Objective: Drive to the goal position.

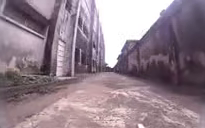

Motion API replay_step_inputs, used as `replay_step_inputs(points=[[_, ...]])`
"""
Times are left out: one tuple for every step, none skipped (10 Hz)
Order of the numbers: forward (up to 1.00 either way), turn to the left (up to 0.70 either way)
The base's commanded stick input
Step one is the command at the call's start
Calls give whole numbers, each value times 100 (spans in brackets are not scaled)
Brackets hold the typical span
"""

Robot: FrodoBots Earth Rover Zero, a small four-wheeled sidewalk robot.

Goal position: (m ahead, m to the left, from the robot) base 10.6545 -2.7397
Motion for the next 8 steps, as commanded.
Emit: replay_step_inputs(points=[[50, 0], [50, 0], [50, 0], [50, 0], [50, 0], [50, 0], [50, 0], [50, 0]])
